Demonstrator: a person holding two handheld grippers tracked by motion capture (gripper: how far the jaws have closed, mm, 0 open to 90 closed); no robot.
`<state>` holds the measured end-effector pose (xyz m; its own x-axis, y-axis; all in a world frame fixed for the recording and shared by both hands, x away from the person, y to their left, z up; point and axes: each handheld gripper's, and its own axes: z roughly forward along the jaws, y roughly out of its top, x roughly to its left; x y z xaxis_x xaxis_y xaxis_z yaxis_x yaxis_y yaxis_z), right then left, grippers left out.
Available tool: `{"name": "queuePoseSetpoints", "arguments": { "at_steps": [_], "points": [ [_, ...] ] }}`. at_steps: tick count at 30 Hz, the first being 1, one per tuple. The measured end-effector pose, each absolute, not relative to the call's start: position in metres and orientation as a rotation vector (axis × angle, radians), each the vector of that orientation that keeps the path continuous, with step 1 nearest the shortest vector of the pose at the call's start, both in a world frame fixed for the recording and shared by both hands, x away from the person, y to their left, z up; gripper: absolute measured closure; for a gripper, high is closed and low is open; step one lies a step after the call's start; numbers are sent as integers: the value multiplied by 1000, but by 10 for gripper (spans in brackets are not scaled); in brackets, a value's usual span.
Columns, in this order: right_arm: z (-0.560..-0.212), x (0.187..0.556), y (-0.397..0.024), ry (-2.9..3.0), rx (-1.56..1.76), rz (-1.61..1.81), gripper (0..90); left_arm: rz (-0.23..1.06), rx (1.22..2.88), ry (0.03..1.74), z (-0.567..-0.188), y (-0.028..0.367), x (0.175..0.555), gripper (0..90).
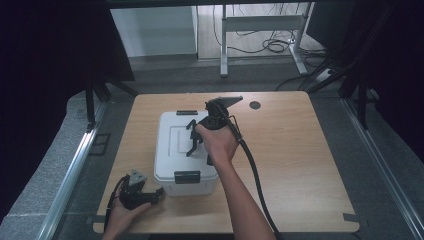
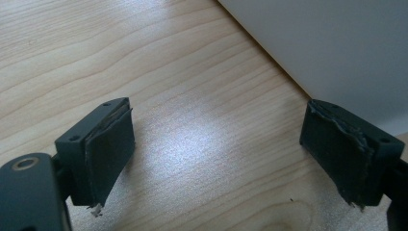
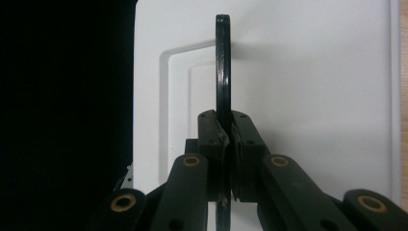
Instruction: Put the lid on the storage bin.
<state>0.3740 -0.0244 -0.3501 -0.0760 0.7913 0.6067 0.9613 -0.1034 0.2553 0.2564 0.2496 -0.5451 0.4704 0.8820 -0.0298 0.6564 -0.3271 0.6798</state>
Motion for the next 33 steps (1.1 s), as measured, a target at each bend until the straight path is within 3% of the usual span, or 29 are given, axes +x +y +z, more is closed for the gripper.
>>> {"name": "queuePoseSetpoints", "arguments": {
  "at_steps": [23, 25, 31, 33],
  "points": [
    [-367, 376, -13, -1899, -1952, -933, 836, 463, 2090, 1267, -545, 250, 257, 117],
    [-368, 375, -14, -1906, -1941, -938, 799, 463, 2091, 1267, -545, 250, 257, 117],
    [-365, 372, -19, -2029, -1846, -1022, 555, 463, 2090, 1267, -545, 250, 257, 117],
    [-364, 370, -23, -2066, -1814, -1054, 530, 463, 2090, 1267, -545, 250, 257, 117]
  ]
}}
